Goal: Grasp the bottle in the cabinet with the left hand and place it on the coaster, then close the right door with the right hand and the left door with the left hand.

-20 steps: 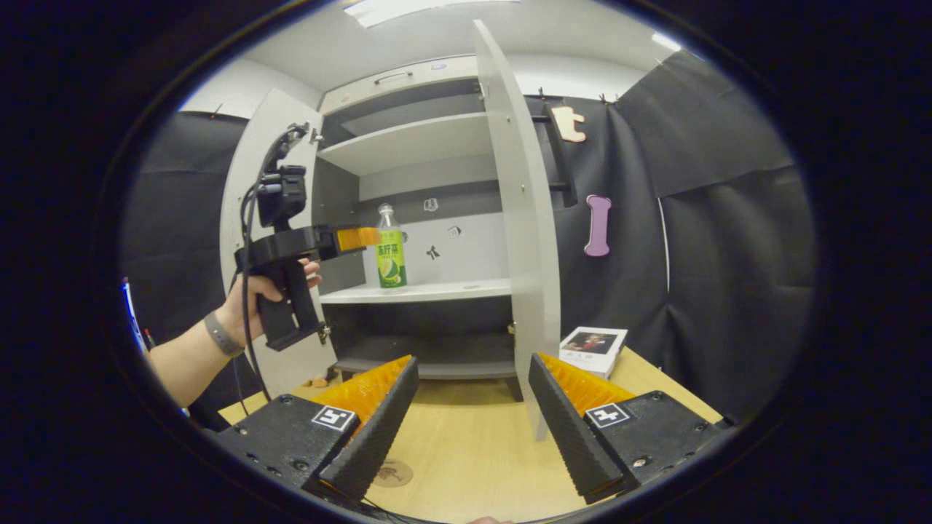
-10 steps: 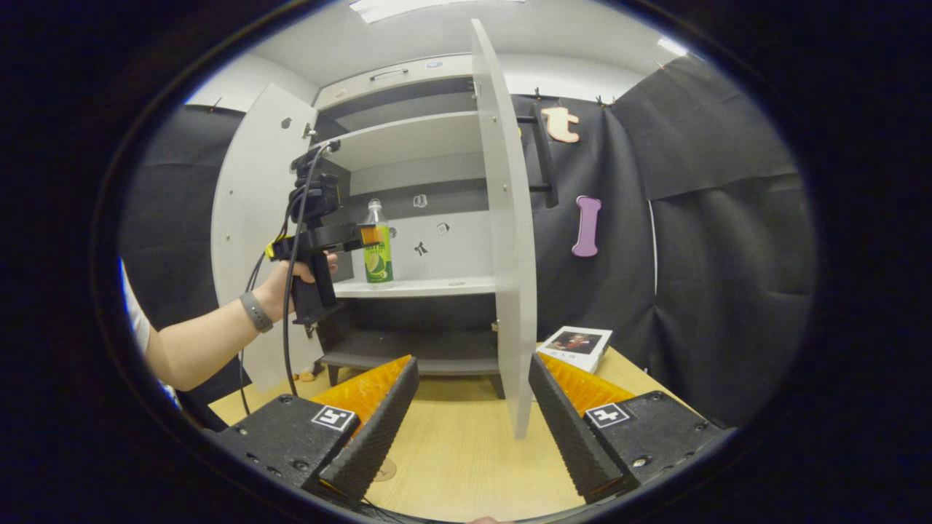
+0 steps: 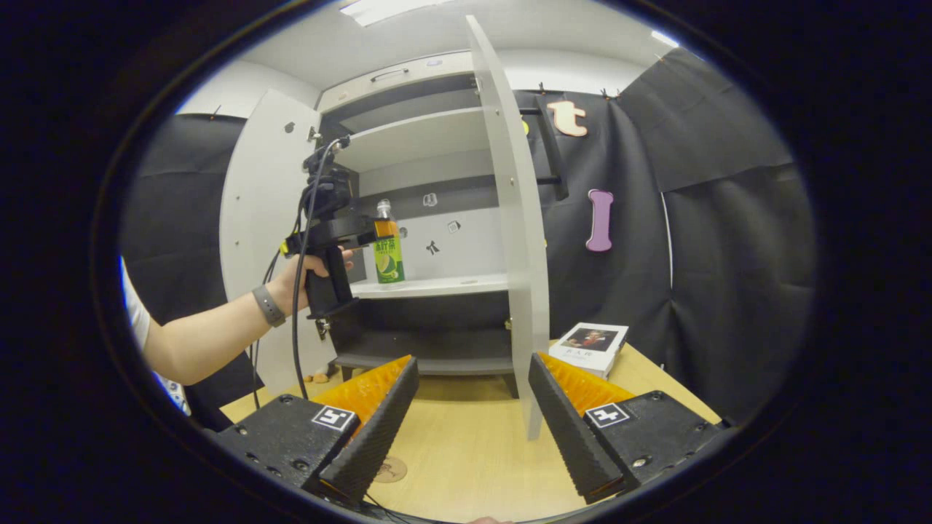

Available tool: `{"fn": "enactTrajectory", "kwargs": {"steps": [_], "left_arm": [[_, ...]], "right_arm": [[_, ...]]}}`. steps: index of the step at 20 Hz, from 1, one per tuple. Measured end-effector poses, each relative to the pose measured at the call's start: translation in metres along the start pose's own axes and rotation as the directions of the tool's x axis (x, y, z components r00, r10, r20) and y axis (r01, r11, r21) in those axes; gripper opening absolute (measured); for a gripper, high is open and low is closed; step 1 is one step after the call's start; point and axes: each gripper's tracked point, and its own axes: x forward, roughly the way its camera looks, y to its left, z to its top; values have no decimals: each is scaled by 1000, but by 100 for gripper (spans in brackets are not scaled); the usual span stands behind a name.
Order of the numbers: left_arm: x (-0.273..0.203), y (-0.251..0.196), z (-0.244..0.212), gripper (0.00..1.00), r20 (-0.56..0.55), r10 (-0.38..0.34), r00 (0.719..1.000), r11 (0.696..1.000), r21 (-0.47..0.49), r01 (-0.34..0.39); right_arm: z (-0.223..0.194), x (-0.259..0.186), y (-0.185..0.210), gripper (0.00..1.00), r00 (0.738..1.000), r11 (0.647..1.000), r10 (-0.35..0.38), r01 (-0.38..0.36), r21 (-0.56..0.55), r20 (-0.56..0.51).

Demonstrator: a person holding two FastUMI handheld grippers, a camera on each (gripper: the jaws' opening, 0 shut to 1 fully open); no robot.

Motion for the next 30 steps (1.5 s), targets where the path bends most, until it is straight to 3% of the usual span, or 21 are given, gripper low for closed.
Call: {"fn": "enactTrajectory", "kwargs": {"steps": [1, 2, 9, 11, 12, 13, 16, 17, 18, 25, 27, 28, 29, 30], "left_arm": [[3, 0, -3, 95, -9, 4, 1000, 1000, 2, -4], [6, 1, -6, 95, -17, 4, 1000, 1000, 2, -4], [16, 0, -15, 94, -26, -3, 1000, 1000, 21, 3], [23, -1, -16, 89, -34, -19, 999, 999, 40, 20], [23, -1, -16, 77, -40, -20, 999, 998, 50, 22], [26, -3, -16, 73, -41, -24, 999, 998, 57, 27], [23, -6, -14, 70, -43, -48, 998, 997, 53, 50], [23, -7, -14, 65, -48, -53, 997, 997, 56, 56], [22, -7, -14, 68, -48, -55, 997, 996, 62, 58], [17, -13, -13, 71, -50, -67, 996, 993, 97, 72], [16, -13, -12, 68, -50, -70, 996, 993, 89, 74], [14, -11, -10, 67, -45, -64, 997, 994, 81, 68], [13, -7, -5, 63, -21, -46, 999, 996, 81, 48], [9, 10, 0, 32, 8, 32, 999, 996, 80, -32]], "right_arm": [[0, 0, 0, 96, 1000, 1000, 1, -1, -7, -3], [-1, 1, 1, 100, 1000, 1000, 3, -3, -11, -7], [-3, 4, 4, 96, 1000, 1000, 17, -17, -12, -20], [-3, 4, 6, 100, 1000, 1000, 20, -21, -7, -23], [-4, 5, 6, 100, 999, 1000, 22, -22, -3, -24], [-3, 5, 5, 100, 999, 1000, 21, -21, -1, -25], [-2, 6, 5, 100, 1000, 1000, 22, -22, -1, -19], [-1, 6, 6, 100, 1000, 1000, 23, -23, -3, -18], [-1, 5, 6, 96, 1000, 1000, 25, -25, -4, -18], [-2, 2, 11, 100, 999, 999, 41, -41, -3, -20], [-3, 0, 10, 96, 999, 999, 39, -39, -2, -18], [-4, -1, 10, 100, 999, 999, 37, -37, 0, -17], [-3, -2, 9, 100, 999, 999, 34, -34, 2, -15], [-3, -4, 8, 96, 999, 999, 32, -32, 2, -14]]}}
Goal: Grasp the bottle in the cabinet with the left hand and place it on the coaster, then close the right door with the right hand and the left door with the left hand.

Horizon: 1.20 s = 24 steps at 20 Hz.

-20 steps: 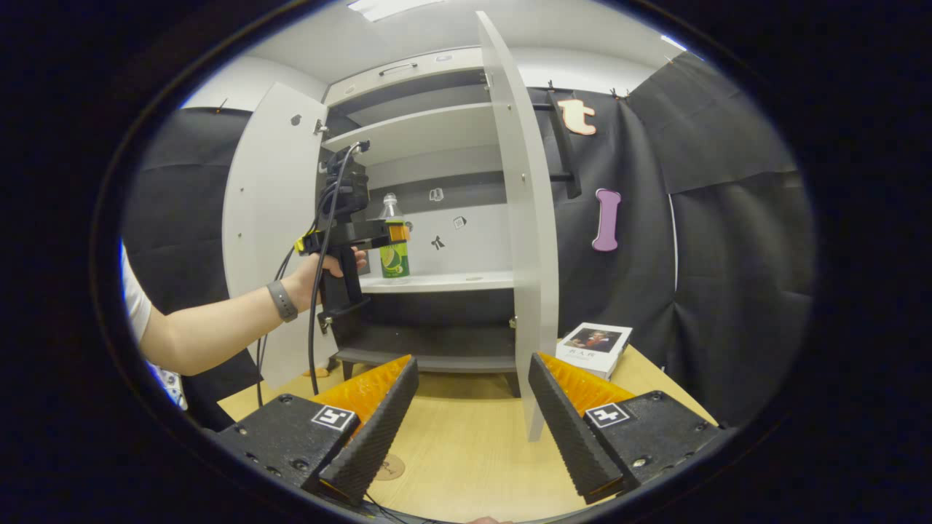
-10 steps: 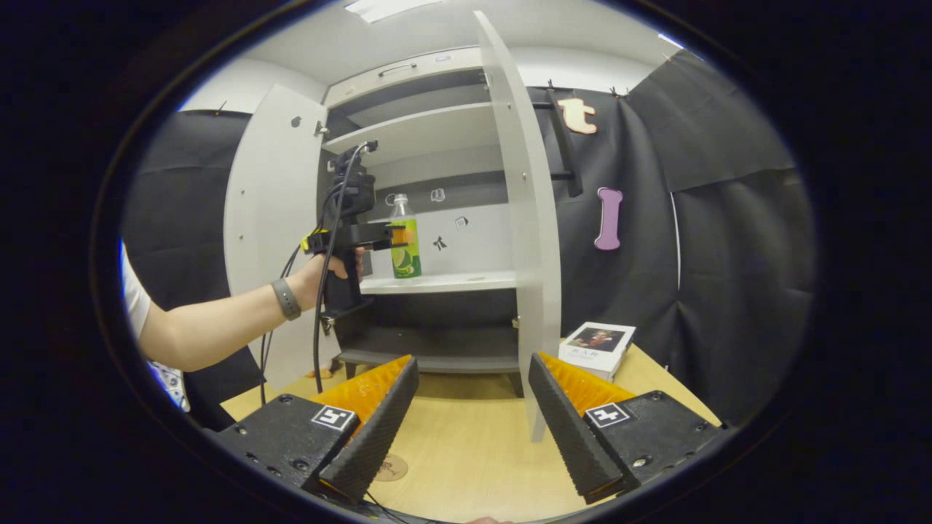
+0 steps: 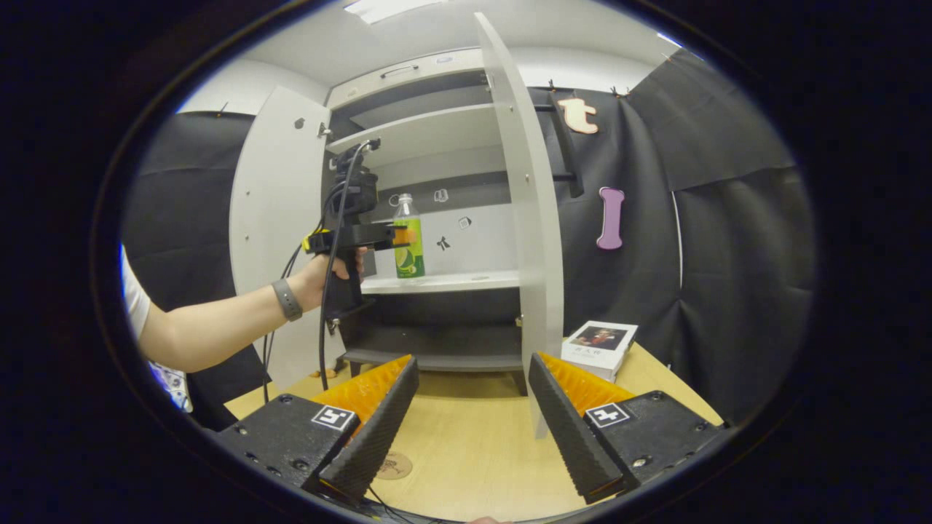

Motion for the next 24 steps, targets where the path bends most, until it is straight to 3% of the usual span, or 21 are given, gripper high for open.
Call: {"fn": "enactTrajectory", "kwargs": {"steps": [1, 2, 8, 12, 13, 14, 15, 17, 18, 19, 20, 24], "left_arm": [[-4, 3, 5, 1, 16, 5, 1000, 1000, -29, -5], [-9, -1, 6, 11, 22, -25, 999, 997, -69, 26], [-12, -1, -2, 13, 3, -60, 998, 995, -84, 60], [-16, -18, 0, 14, 25, -145, 989, 976, -161, 147], [-15, -26, 3, 18, 32, -172, 985, 971, -163, 175], [-12, -29, 9, 43, 42, -175, 984, 972, -150, 179], [-7, -29, 12, 60, 49, -164, 985, 977, -133, 169], [7, -30, 8, 67, 29, -154, 988, 980, -120, 156], [11, -33, 4, 82, 8, -163, 987, 978, -132, 163], [21, -37, -1, 84, -8, -170, 985, 975, -145, 168], [33, -38, -4, 95, -19, -166, 986, 975, -151, 162], [74, -41, -24, 94, -63, -136, 989, 983, -130, 127]], "right_arm": [[1, -1, -1, 100, 1000, 1000, -2, 2, -2, 2], [1, -1, -2, 100, 1000, 1000, -6, 6, -3, 3], [9, -4, -4, 96, 1000, 1000, -9, 9, 0, 23], [8, -8, -11, 100, 999, 999, -33, 34, -18, 29], [8, -9, -13, 100, 999, 999, -37, 37, -13, 29], [7, -9, -14, 100, 999, 999, -42, 42, -8, 29], [6, -8, -16, 100, 999, 999, -48, 48, -5, 25], [5, -6, -21, 100, 998, 998, -63, 63, -1, 18], [6, -5, -23, 100, 997, 998, -70, 70, -1, 19], [8, -4, -26, 100, 997, 997, -80, 80, -2, 20], [10, -3, -29, 96, 996, 996, -89, 89, -2, 25], [17, 4, -42, 100, 991, 992, -129, 129, 0, 31]]}}
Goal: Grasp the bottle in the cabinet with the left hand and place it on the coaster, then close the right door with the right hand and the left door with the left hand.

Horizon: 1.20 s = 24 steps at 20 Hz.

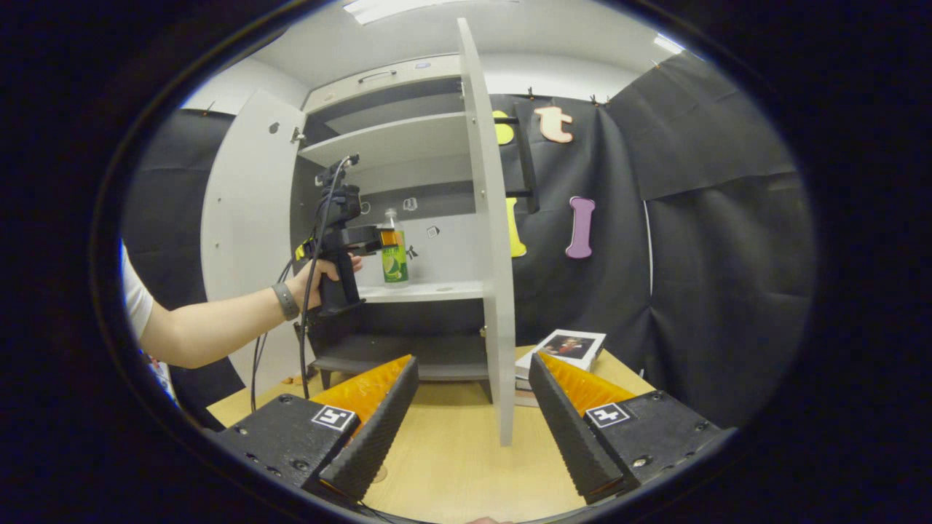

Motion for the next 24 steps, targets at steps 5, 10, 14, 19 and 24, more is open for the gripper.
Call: {"fn": "enactTrajectory", "kwargs": {"steps": [5, 10, 14, 19, 24], "left_arm": [[29, 4, -2, 87, 8, 10, 1000, 1000, -2, -10], [43, 15, -8, 80, 2, 38, 999, 999, 35, -38], [35, 9, -4, 76, 12, -1, 1000, 1000, 20, 1], [-28, -11, 23, 75, 79, -64, 995, 995, 79, 58], [-132, -27, 15, 76, 112, -91, 990, 994, 72, 83]], "right_arm": [[-1, 9, -10, 100, 999, 999, -38, 38, 8, -9], [-3, 12, -13, 100, 998, 998, -54, 54, 12, -11], [-2, 12, -14, 96, 998, 998, -59, 59, 15, -7], [0, 12, -5, 96, 1000, 999, -31, 31, 18, 2], [6, 8, 18, 97, 998, 998, 60, -60, 0, 23]]}}
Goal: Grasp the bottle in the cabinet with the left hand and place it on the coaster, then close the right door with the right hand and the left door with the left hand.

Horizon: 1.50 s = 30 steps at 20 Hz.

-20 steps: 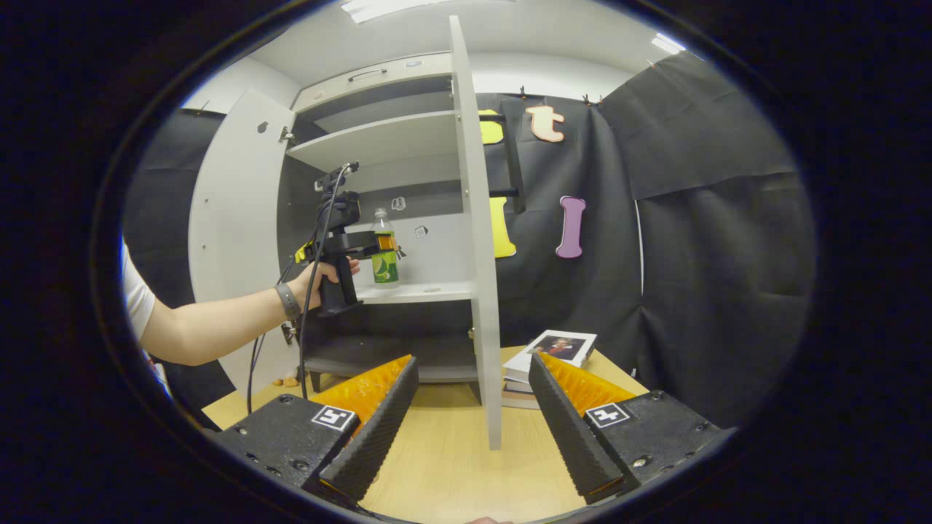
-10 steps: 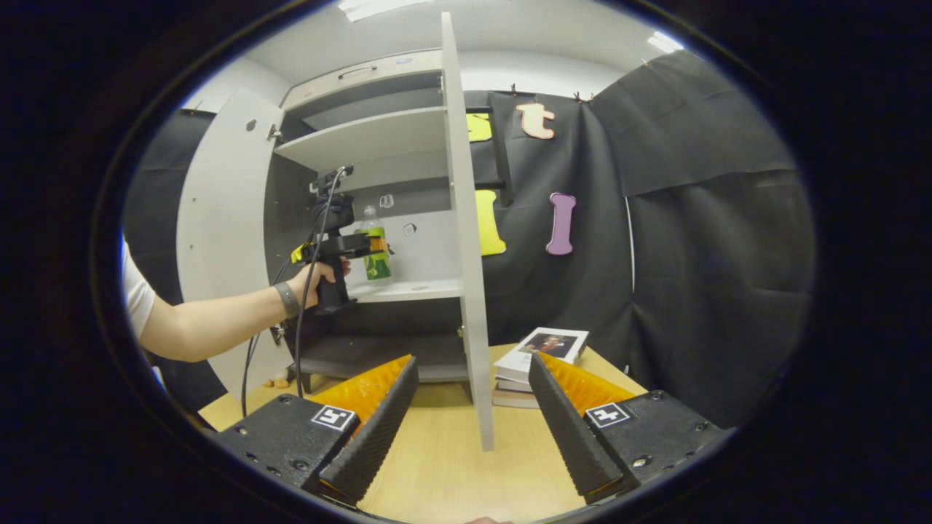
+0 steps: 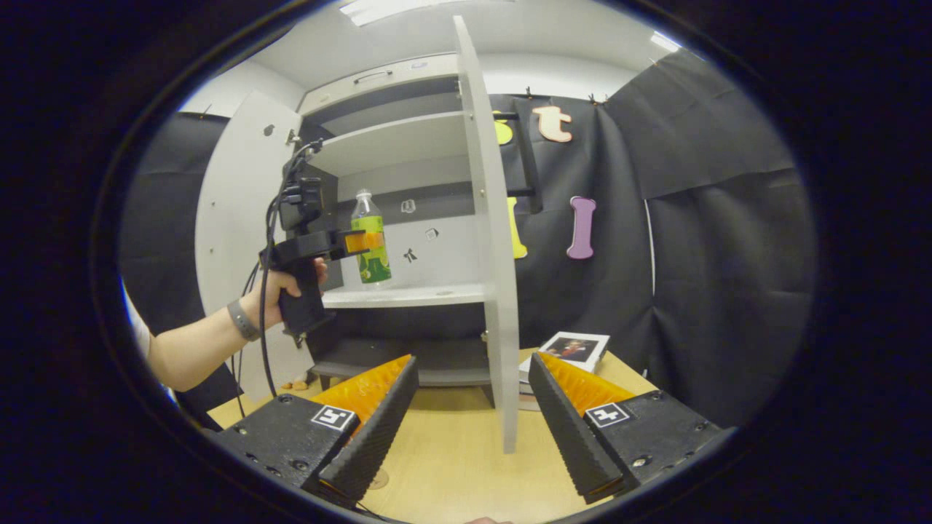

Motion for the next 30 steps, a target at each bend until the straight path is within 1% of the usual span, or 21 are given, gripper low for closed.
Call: {"fn": "enactTrajectory", "kwargs": {"steps": [1, 2, 3, 4, 6, 7, 8, 9, 10, 11, 12, 13, 14, 16, 19, 23, 25, 26, 28, 29, 30], "left_arm": [[-22, -4, -5, 75, 4, 2, 1000, 1000, 0, -2], [-47, -8, -12, 79, 0, 3, 1000, 1000, 5, -3], [-69, -11, -22, 80, -5, 12, 1000, 1000, 19, -12], [-87, -12, -32, 75, -7, 21, 1000, 999, 28, -21], [-123, -20, -58, 75, -24, 21, 999, 999, 28, -20], [-140, -23, -73, 75, -32, 30, 999, 999, 35, -29], [-158, -26, -89, 76, -37, 38, 999, 998, 45, -36], [-174, -29, -106, 80, -46, 49, 998, 998, 50, -47], [-188, -35, -123, 76, -50, 46, 998, 998, 51, -44], [-201, -43, -137, 76, -50, 38, 998, 998, 53, -36], [-213, -48, -152, 75, -55, 46, 997, 997, 62, -43], [-223, -49, -166, 75, -62, 62, 996, 995, 76, -57], [-234, -51, -183, 75, -75, 83, 994, 994, 84, -77], [-245, -52, -208, 75, -95, 112, 989, 991, 77, -105], [-252, -58, -237, 75, -120, 118, 986, 992, 50, -113], [-260, -56, -269, 75, -157, 146, 977, 989, 48, -140], [-265, -61, -284, 76, -190, 141, 972, 990, 40, -135], [-267, -61, -285, 76, -190, 144, 971, 989, 39, -140], [-268, -59, -286, 76, -176, 152, 973, 988, 48, -145], [-269, -57, -288, 76, -177, 158, 971, 987, 55, -151], [-269, -56, -288, 77, -177, 164, 970, 986, 54, -157]], "right_arm": [[4, -2, 6, 100, 1000, 1000, 22, -22, -9, 8], [8, -3, 10, 100, 999, 999, 44, -44, -14, 16], [13, -4, 16, 96, 997, 998, 69, -68, -15, 23], [16, -5, 20, 97, 996, 996, 88, -88, -14, 29], [24, -8, 25, 96, 993, 993, 115, -114, -22, 36], [29, -10, 28, 100, 991, 992, 127, -126, -30, 40], [33, -11, 31, 96, 989, 990, 142, -141, -31, 44], [38, -13, 34, 100, 987, 988, 155, -154, -21, 46], [43, -14, 34, 100, 986, 987, 161, -161, -9, 52], [49, -15, 33, 100, 986, 987, 159, -160, 1, 58], [54, -16, 31, 96, 986, 988, 155, -155, 7, 66], [59, -16, 29, 100, 986, 989, 149, -150, 8, 72], [63, -17, 27, 100, 987, 990, 141, -142, 9, 77], [65, -19, 23, 100, 990, 992, 126, -128, 16, 68], [63, -24, 21, 100, 993, 993, 115, -116, 29, 36], [60, -34, 19, 100, 996, 996, 91, -91, -9, 17], [58, -39, 20, 100, 996, 996, 90, -89, -16, 11], [58, -40, 21, 96, 996, 996, 89, -89, -16, 13], [57, -42, 22, 96, 996, 996, 89, -89, -8, 13], [56, -43, 23, 100, 996, 996, 89, -88, -6, 9], [54, -44, 22, 100, 996, 996, 87, -87, -7, 6]]}}
